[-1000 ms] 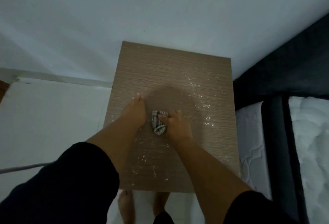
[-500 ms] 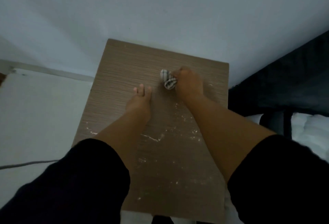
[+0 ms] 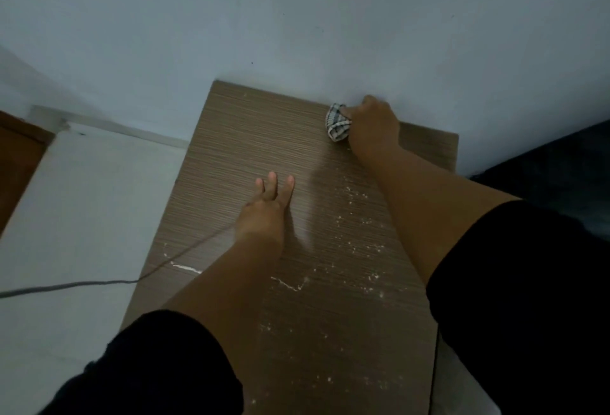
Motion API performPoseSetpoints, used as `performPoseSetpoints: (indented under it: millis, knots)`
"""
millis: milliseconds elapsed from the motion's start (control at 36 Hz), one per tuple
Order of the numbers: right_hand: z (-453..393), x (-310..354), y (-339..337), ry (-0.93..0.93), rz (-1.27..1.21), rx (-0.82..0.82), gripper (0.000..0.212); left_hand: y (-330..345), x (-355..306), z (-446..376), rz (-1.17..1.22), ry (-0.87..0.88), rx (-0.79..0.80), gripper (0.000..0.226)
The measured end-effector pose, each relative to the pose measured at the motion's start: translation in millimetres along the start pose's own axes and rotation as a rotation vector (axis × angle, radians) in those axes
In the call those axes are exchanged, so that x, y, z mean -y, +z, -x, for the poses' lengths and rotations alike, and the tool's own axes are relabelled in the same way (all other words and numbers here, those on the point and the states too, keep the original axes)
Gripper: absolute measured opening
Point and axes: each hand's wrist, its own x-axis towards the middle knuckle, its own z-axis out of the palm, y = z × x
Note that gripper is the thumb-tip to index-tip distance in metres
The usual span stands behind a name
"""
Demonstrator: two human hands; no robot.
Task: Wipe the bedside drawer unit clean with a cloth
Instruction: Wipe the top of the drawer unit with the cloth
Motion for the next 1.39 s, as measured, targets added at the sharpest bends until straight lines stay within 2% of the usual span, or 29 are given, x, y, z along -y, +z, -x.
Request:
performPoseSetpoints:
  millis: [139,194,361,472,556,611,694,750,833,944,1111,1306,1389]
  knots:
    - [23,-9,8,-0.259,0.247,0.086,0.032,-1,2,-2,-0.002,-0.011,-0.004,0.097]
    - [42,-11,12,-0.309,0.29,0.119,0.033,-1,2,-2,-0.002,-0.011,-0.013,0.097]
    - [127,-17,28,-0.358,0.318,0.196,0.043,-4,3,0,-0.004,0.017,-0.01,0.096]
    - [185,-21,36,-0.356,0.347,0.34,0.063,-10,3,6,-0.031,0.046,0.046,0.094]
    - [212,-24,45,-0.325,0.311,0.395,0.065,-10,3,12,-0.058,0.052,0.075,0.092]
    - [222,-23,42,-0.296,0.305,0.393,0.055,-5,3,21,-0.047,0.075,0.082,0.094]
    - [213,-21,30,-0.308,0.31,0.362,0.041,-3,2,30,-0.051,0.108,0.053,0.097]
    - [199,-22,17,-0.281,0.291,0.28,0.034,-6,-1,32,-0.05,0.132,0.023,0.093]
    - [177,-30,-1,-0.253,0.25,0.103,0.033,-10,-11,31,-0.04,0.16,0.006,0.094]
    - [138,-45,-17,-0.227,0.215,-0.01,0.032,-7,-32,27,0.0,0.198,0.031,0.104]
    - [77,-57,-30,-0.217,0.281,-0.087,0.027,-1,-60,13,0.01,0.162,0.029,0.11]
    - [25,-71,-29,-0.172,0.166,-0.058,0.032,-2,-63,4,-0.021,0.152,0.073,0.111]
    - [9,-73,-22,-0.088,0.059,-0.034,0.033,-2,-63,4,-0.04,0.158,0.083,0.11]
